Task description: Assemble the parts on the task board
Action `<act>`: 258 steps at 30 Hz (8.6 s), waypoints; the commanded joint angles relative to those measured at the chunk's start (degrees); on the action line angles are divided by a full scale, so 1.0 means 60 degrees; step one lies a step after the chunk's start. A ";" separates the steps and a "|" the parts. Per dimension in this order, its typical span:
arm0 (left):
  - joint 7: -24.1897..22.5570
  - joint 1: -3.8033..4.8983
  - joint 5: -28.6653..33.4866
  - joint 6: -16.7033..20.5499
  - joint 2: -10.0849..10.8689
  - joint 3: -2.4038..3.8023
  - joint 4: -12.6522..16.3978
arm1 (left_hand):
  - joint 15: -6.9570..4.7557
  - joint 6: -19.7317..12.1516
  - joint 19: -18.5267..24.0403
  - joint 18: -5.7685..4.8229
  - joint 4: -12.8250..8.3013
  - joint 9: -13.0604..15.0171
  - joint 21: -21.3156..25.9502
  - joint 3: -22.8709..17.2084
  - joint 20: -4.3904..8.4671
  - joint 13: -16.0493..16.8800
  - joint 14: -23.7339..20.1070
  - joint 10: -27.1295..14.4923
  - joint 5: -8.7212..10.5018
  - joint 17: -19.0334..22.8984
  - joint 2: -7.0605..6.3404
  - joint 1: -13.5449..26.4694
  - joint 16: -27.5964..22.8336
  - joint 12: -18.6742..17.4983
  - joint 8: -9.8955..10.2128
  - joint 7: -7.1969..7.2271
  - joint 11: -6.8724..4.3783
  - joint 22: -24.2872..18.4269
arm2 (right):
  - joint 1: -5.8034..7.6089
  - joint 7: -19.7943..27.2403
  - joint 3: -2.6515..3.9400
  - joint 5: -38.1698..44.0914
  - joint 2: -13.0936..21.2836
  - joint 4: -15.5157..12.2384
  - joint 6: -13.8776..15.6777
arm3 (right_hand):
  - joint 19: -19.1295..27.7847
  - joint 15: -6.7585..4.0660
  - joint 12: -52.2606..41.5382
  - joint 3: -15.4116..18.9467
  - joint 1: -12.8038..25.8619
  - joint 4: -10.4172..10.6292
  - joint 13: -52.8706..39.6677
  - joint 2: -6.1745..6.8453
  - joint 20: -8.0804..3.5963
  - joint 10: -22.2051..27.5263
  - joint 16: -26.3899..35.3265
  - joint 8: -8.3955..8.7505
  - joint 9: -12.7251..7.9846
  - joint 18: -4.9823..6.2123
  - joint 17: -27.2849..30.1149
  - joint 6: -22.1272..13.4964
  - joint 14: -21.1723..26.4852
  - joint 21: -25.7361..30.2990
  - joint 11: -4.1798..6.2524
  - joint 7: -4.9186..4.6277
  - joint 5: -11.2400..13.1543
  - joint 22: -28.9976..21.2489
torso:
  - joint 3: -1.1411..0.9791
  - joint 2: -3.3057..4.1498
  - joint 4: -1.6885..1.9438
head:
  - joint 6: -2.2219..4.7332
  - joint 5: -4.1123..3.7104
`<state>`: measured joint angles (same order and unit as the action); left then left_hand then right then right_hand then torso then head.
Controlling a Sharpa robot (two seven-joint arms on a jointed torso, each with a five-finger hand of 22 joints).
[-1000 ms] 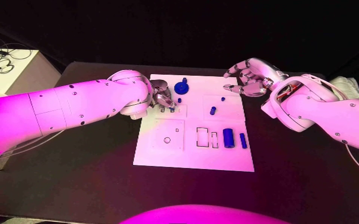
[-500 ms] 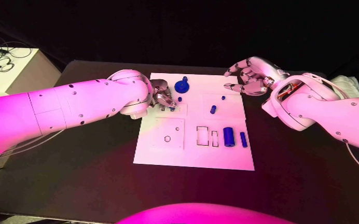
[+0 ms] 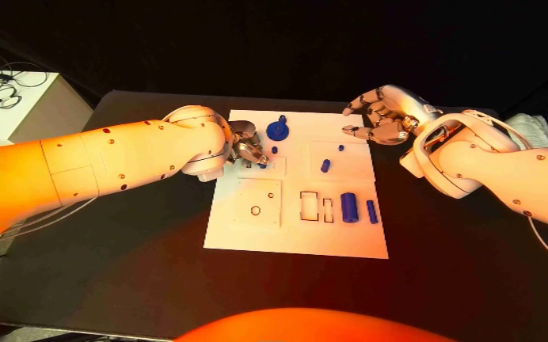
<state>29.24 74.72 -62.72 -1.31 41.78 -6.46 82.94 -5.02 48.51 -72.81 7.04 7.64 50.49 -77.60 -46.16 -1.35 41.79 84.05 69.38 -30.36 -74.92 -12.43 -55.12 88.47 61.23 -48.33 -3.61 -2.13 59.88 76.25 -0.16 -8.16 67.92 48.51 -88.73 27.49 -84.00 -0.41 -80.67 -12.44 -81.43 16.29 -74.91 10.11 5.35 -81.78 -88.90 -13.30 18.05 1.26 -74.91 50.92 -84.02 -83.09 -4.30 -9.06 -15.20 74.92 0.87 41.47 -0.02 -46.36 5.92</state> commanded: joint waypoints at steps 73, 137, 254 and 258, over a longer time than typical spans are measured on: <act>0.0034 -0.0030 0.0035 -0.0871 -0.0307 -0.0016 -0.0319 | -0.0156 0.0580 -0.0237 -0.0211 -0.1170 -0.0175 0.0040 -0.0096 0.0124 0.0094 0.0909 0.0473 0.0270 -0.2234 -0.0043 0.0431 0.0119 0.0200 -0.0020 0.0527 -0.0168 0.0128 | -0.0009 0.0025 0.0003 0.0029 0.0063 0.0006 -0.0031 | -0.0464 0.0043 -0.0006 -0.0104 0.0180 0.0018 -0.1188 0.0031 0.0047 0.0005 0.0062 -0.0022 -0.0019 0.0124 -0.2077 0.0026 -0.0878 0.0083 0.0011 -0.0008 -0.0070 0.1464 | 0.0001 -0.0005 0.0000 | -0.0193 -0.0055; -0.0148 0.0774 0.0880 -0.1440 0.0020 0.1142 -0.1060 | 0.0319 -0.0446 0.0782 0.0103 0.1500 -0.0941 0.1253 0.3878 -0.0286 -0.1653 0.0366 -0.1318 0.0828 -0.0891 0.0187 -0.0846 -0.0680 -0.0801 0.1018 -0.0128 0.0406 -0.1658 | -0.0083 0.0097 0.0003 -0.0243 0.0065 0.0182 0.0073 | -0.0419 0.0040 0.0074 -0.0178 0.0240 -0.0018 -0.1118 0.0115 0.0043 0.0072 0.0133 0.0008 -0.0043 0.0152 -0.1962 -0.0036 -0.0846 0.0197 0.0008 -0.0014 0.0055 0.1377 | 0.0006 0.0016 -0.0009 | 0.0251 -0.0056; -0.0803 0.0760 0.1900 -0.2749 -0.2187 0.0415 -0.5298 | 0.0321 -0.0325 0.0825 0.0118 0.1012 -0.1331 0.1248 0.3064 -0.0336 -0.1780 0.0357 -0.1475 0.0848 -0.0966 0.0945 -0.2913 -0.0565 -0.0723 0.1088 -0.0075 0.0370 -0.1582 | -0.0079 0.1490 0.0006 -0.2793 -0.0143 0.0447 0.0877 | 0.3411 0.1049 1.0497 -0.2180 0.0711 -0.0525 1.0958 0.0681 0.1105 0.4157 1.3542 -0.0657 -0.0362 0.1545 0.7571 -0.0811 0.3254 1.3250 -0.0792 -0.0635 -0.0169 -1.0806 | 0.0045 0.0091 -0.0062 | 0.0149 0.0119; -0.0832 0.0760 0.2203 -0.2636 -0.2079 0.0425 -0.5161 | 0.0334 -0.0498 0.0822 0.0102 0.0611 -0.1168 0.1186 0.2029 -0.0336 -0.1877 0.0365 -0.1430 0.1355 -0.0988 0.0859 -0.3336 -0.0535 -0.0768 0.0815 -0.0111 0.0396 -0.1494 | -0.0080 0.1459 0.0005 -0.2793 -0.0167 0.0482 0.0838 | 0.3424 0.1058 1.0503 -0.2162 0.0737 -0.0521 1.0988 0.0682 0.1114 0.4163 1.3563 -0.0651 -0.0369 0.1545 0.7590 -0.0818 0.3260 1.3249 -0.0802 -0.0646 -0.0176 -1.0840 | 0.0044 0.0090 -0.0056 | 0.0130 0.0105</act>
<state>25.27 79.32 -52.55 -18.27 29.17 -3.94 51.60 -2.86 45.87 -67.66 7.06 15.03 42.16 -70.28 -29.71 -3.37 30.59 83.94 60.54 -22.76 -74.92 -7.66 -73.84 85.03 56.79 -42.98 -4.39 0.51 50.83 75.78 8.82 -8.15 51.18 47.58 -85.91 33.36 -63.84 5.73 -17.95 -25.55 -77.80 13.28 -9.03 14.18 12.20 -56.82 -7.78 -17.51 15.90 9.78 -29.46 46.40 -64.57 -3.82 -8.60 -11.72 -15.97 9.92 1.14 42.01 -0.37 -45.52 6.62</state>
